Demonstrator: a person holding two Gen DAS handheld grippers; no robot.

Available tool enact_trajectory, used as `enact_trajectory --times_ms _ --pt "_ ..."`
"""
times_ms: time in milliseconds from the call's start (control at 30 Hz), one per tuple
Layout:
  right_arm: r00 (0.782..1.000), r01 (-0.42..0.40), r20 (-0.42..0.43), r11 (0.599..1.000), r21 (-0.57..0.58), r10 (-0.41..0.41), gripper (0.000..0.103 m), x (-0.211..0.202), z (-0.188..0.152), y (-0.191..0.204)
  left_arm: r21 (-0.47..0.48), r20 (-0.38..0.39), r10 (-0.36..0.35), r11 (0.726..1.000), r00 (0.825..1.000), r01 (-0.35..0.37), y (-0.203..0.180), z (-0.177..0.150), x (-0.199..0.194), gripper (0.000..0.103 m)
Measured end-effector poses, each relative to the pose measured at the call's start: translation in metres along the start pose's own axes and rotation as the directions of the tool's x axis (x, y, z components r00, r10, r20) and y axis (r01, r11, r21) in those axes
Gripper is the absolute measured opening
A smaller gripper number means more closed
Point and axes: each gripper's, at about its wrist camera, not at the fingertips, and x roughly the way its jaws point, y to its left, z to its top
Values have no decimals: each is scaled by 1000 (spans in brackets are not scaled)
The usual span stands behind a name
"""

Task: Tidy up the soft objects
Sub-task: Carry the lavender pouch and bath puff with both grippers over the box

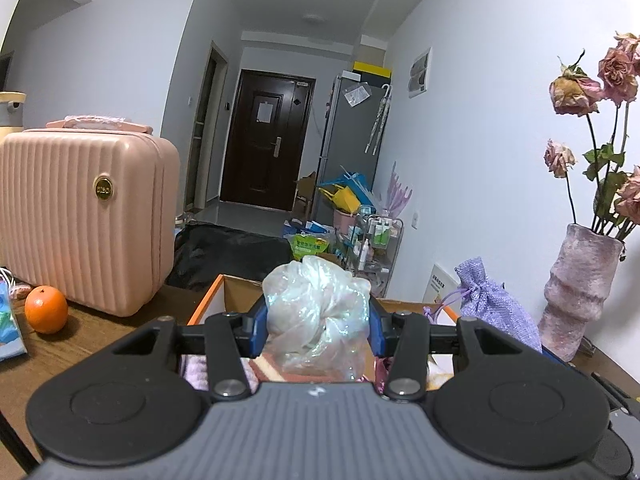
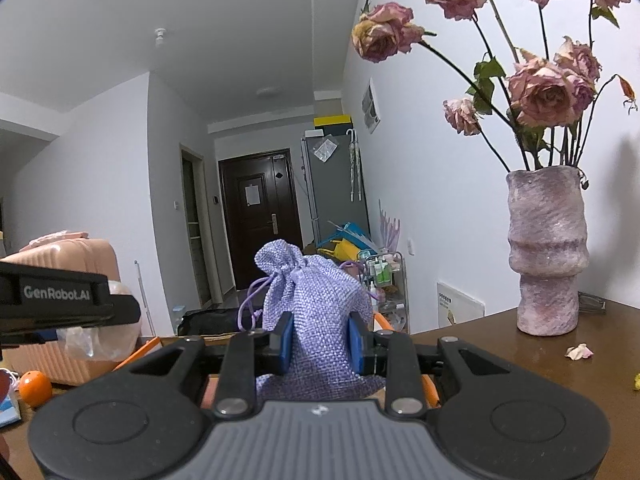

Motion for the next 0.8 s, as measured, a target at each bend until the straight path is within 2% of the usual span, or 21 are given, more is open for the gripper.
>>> enact_trajectory --times_ms 800 --pt "1000 8 -27 999 -39 -9 27 51 -2 11 47 -3 47 998 999 -47 -4 5 65 48"
